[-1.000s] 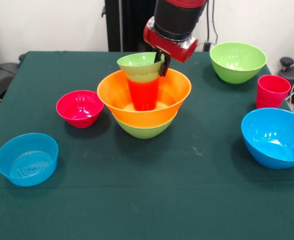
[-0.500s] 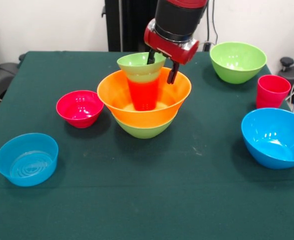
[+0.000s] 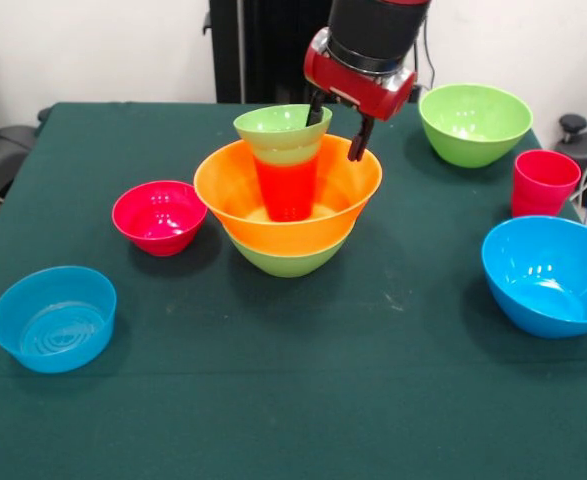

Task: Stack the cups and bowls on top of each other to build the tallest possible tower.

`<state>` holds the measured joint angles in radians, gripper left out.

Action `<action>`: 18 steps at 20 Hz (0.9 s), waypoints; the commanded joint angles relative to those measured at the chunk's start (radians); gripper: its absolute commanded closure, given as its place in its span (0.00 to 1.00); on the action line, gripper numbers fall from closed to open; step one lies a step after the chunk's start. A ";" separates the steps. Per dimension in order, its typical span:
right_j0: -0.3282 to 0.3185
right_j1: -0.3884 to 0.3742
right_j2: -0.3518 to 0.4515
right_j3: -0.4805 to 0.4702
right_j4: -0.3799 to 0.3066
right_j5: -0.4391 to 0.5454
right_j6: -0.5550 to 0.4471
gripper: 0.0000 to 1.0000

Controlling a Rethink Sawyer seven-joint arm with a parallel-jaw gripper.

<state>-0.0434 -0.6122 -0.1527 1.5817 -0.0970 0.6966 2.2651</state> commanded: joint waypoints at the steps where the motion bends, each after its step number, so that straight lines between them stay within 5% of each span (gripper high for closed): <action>1: 0.010 -0.007 0.043 0.025 -0.064 0.061 -0.027 0.00; 18: 0.027 -0.015 0.006 -0.059 -0.065 0.148 -0.051 0.00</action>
<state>-0.0247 -0.6415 -0.2033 1.5727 -0.0970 0.7323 2.2651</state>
